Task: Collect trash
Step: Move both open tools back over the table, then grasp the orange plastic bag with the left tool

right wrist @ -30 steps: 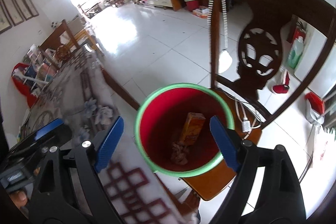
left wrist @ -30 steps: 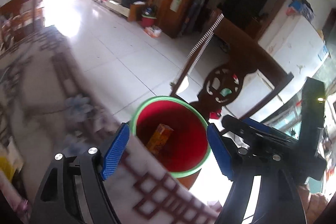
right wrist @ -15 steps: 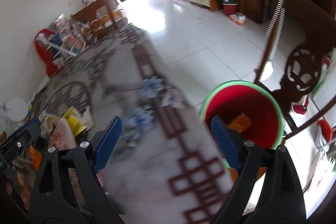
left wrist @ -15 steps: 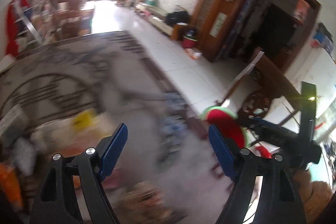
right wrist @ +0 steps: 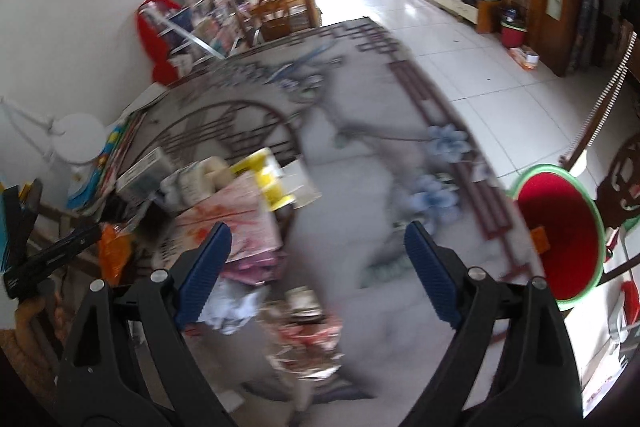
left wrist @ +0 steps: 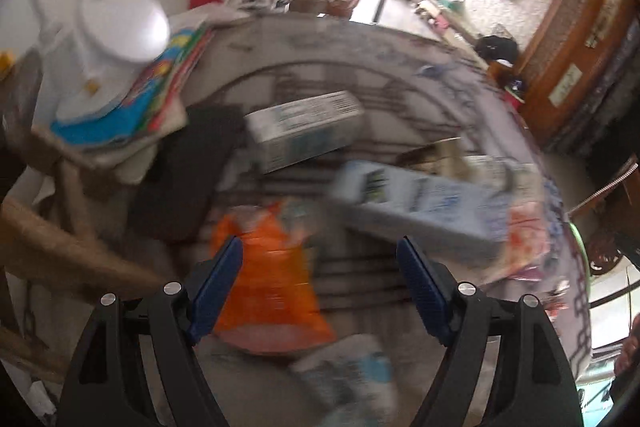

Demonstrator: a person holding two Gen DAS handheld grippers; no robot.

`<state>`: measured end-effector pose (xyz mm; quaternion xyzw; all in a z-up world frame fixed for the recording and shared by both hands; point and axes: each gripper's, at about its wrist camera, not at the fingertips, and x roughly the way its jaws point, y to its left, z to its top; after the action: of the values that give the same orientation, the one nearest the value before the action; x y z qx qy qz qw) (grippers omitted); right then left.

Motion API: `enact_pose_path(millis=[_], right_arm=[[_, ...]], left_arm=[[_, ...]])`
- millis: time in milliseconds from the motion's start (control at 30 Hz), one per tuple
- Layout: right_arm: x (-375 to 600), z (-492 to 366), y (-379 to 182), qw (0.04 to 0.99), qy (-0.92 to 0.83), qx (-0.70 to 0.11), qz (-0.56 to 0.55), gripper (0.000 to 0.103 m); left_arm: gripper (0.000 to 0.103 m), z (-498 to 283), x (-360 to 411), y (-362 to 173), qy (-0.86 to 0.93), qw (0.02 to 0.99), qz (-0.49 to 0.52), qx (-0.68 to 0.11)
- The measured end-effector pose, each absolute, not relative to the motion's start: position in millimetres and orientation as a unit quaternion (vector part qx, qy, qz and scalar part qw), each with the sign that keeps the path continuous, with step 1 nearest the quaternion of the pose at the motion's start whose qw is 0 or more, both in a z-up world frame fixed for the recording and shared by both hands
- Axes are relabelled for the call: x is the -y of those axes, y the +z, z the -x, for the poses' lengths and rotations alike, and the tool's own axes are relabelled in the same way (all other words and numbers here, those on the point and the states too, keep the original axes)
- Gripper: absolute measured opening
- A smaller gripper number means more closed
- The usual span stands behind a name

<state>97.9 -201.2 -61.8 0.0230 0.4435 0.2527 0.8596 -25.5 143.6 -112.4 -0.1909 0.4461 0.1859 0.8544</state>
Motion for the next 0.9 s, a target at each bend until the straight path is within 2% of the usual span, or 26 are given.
enact_pose_path(millis=[167,533,567,667,700,900], right_arm=[[177,-79,-60,0.855,0.272,-0.443,-0.004,0.087],[142,-56,-55,0.841,0.306,-0.445,0.028,0.090],[138,-55,-55,0.839,0.310,-0.445,0.033,0.091],[125,-54,-56,0.831,0.326,-0.447,0.049,0.091],[119,-54,-56,0.827,0.333,-0.449,0.055,0.091],[86,-63,-52,0.805,0.384,-0.446,0.069,0.091]], left_arm=[[0.076,27,-172,-143,0.181,0.839,0.207,-0.470],[0.076,11,-181,-182,0.148,0.822,0.233,-0.498],[0.074,11,-180,-184,0.145,0.821,0.236,-0.499],[0.053,13,-175,-186,0.135,0.820,0.242,-0.501],[0.050,13,-173,-186,0.132,0.821,0.242,-0.500],[0.046,30,-156,-177,0.116,0.828,0.237,-0.494]])
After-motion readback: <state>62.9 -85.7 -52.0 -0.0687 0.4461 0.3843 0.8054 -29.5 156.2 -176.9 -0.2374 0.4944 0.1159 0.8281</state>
